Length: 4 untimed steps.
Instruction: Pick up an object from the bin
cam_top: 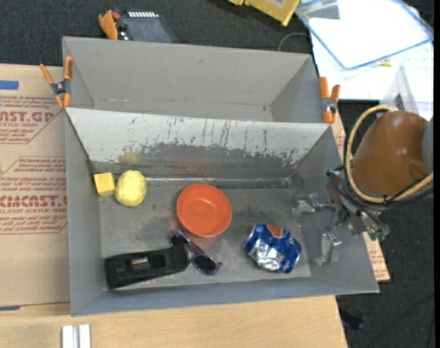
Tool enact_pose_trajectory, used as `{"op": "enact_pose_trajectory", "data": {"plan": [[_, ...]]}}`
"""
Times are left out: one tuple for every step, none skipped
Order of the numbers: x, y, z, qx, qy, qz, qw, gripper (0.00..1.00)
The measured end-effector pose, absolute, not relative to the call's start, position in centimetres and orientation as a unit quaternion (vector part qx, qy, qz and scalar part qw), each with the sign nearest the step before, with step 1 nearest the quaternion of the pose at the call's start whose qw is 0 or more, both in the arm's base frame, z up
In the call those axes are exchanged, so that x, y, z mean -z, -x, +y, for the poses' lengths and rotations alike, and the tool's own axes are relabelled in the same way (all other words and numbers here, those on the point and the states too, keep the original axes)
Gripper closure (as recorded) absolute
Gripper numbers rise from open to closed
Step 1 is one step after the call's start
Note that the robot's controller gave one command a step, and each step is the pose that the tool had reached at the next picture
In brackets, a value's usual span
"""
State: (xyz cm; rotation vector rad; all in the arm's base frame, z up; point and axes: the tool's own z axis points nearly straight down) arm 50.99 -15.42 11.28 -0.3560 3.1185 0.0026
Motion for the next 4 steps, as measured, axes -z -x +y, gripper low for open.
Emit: {"op": "enact_pose_trajectory", "data": {"plan": [[-10.2, -51.4, -11.2, -0.003, 0.325, 0.946, 0.001, 0.00], [-6.9, -51.1, -10.3, 0.000, 0.254, 0.967, 0.003, 0.00], [-7.1, -49.8, -9.0, 0.001, 0.514, 0.858, 0.009, 1.00], [-7.2, -49.8, -9.0, 0.001, 0.514, 0.858, 0.009, 1.00]]}}
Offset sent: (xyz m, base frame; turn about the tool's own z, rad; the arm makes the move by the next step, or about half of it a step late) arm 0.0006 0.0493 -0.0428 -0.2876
